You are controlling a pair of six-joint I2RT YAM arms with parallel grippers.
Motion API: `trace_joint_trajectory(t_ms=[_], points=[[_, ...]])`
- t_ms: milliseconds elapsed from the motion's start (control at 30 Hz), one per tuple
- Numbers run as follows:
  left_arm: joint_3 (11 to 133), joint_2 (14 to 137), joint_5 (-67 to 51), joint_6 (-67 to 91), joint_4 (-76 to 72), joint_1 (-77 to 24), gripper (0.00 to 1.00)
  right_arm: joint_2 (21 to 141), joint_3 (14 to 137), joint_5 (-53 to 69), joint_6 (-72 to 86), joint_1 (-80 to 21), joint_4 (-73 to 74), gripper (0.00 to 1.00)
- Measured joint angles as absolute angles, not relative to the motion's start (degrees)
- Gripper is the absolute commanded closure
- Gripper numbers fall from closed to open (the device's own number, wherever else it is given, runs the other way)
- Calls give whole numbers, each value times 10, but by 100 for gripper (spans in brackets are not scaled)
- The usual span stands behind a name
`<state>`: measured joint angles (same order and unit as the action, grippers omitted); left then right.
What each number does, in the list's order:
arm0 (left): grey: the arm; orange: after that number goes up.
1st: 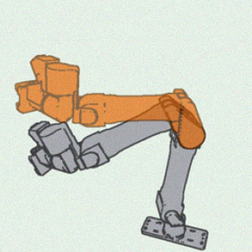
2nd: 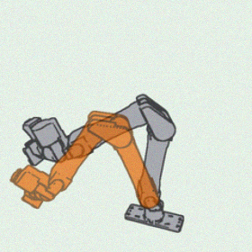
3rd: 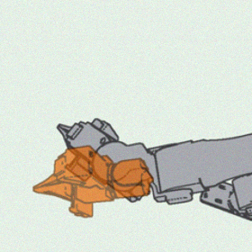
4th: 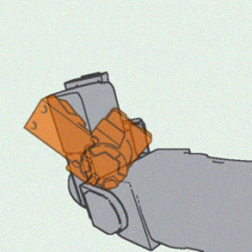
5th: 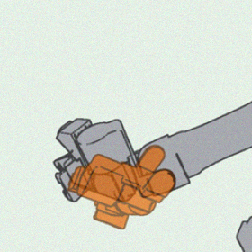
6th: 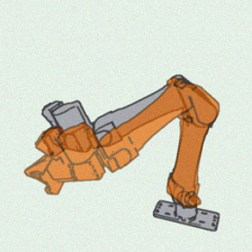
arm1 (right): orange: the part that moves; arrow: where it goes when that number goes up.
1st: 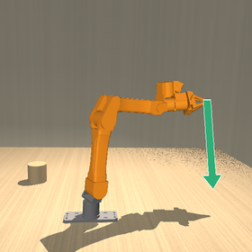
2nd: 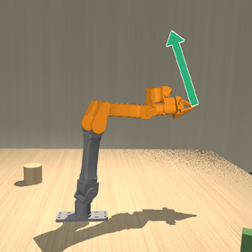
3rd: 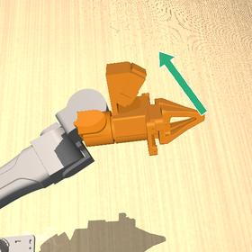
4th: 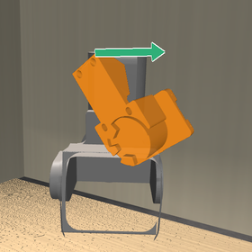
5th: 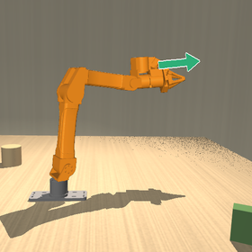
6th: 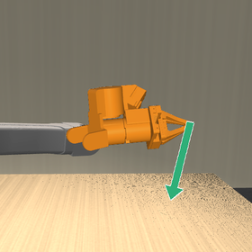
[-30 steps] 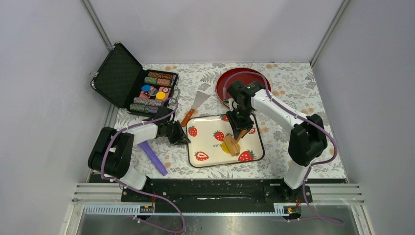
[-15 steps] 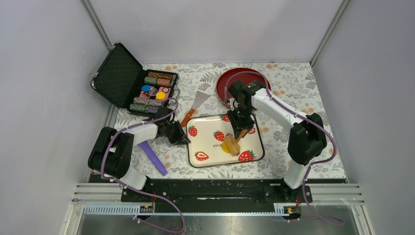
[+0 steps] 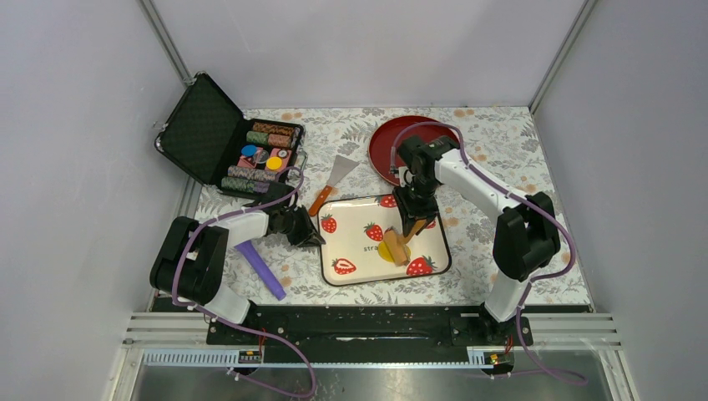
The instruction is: Roll out the dumpling wrappers from the dough
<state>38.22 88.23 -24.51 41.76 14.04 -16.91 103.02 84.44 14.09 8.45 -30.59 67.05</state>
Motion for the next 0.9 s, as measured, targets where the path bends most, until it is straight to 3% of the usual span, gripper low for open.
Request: trace_joint_trajectory(t_ms=[900], points=[[378, 882, -253, 419, 134, -164, 100, 1017, 813, 156, 102, -247, 678, 100]])
